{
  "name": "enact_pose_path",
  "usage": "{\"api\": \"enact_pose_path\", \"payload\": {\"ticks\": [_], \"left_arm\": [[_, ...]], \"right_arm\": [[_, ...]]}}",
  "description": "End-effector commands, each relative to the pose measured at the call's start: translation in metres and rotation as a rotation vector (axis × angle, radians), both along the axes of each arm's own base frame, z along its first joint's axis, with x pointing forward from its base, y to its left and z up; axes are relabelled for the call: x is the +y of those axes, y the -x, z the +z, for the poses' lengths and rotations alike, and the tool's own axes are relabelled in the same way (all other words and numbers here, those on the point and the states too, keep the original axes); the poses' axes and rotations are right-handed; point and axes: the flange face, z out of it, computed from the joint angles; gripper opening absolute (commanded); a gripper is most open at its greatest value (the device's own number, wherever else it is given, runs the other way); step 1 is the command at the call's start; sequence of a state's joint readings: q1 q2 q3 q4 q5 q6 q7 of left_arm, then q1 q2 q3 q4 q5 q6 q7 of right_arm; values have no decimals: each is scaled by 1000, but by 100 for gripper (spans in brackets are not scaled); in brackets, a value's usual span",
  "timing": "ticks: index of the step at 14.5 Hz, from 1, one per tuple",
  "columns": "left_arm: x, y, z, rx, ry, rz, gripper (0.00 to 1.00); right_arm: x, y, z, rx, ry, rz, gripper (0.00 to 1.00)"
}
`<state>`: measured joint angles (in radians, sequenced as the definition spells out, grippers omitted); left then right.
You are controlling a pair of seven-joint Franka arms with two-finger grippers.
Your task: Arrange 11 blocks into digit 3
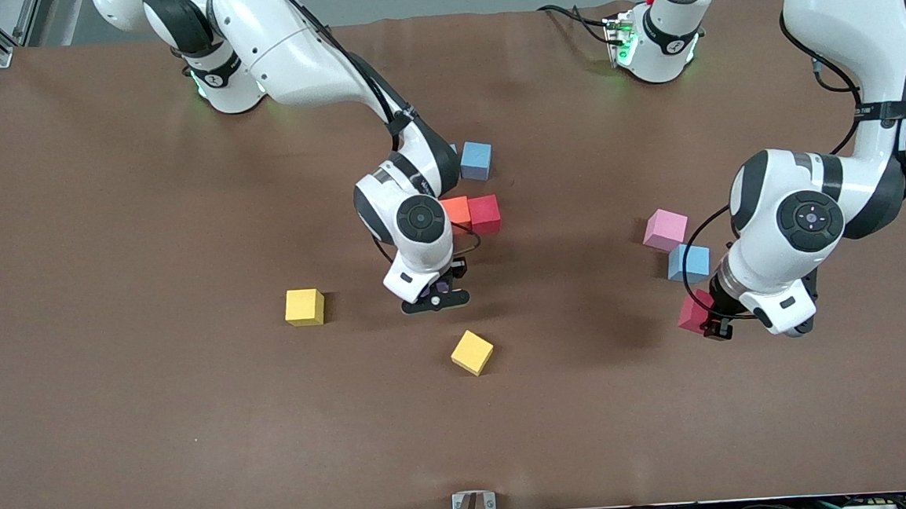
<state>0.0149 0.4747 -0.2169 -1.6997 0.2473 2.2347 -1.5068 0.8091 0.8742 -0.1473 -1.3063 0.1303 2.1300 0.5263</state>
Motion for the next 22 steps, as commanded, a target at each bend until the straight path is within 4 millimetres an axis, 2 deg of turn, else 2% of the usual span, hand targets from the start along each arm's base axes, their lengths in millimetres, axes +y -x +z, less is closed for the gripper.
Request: {"api": "enact_pose_path", "payload": {"ticks": [1,11,12,13,15,20,22], "left_arm": [[-5,-5,5,3,17,-12,38],[-7,-6,5,5,32,-5,38],[-7,-6,4,5,33,-5,38],[-7,-6,4,5,33,-5,38],[-6,-7,4,5,33,-3,38],[-19,-12,-2,1,47,60,38],[-48,-11,-4,-6,61,114,38]], "right_arm": [[4,5,-1,2,-6,-11,0],[4,4,0,-1,-7,-8,4],[1,2,-2,0,-6,-11,40],[3,4,-1,-2,-9,-13,99],[0,1,-1,-2,-6,-8,100],[1,0,2,-5,-9,-5,100],[2,1,3,-5,-10,0,100]]}}
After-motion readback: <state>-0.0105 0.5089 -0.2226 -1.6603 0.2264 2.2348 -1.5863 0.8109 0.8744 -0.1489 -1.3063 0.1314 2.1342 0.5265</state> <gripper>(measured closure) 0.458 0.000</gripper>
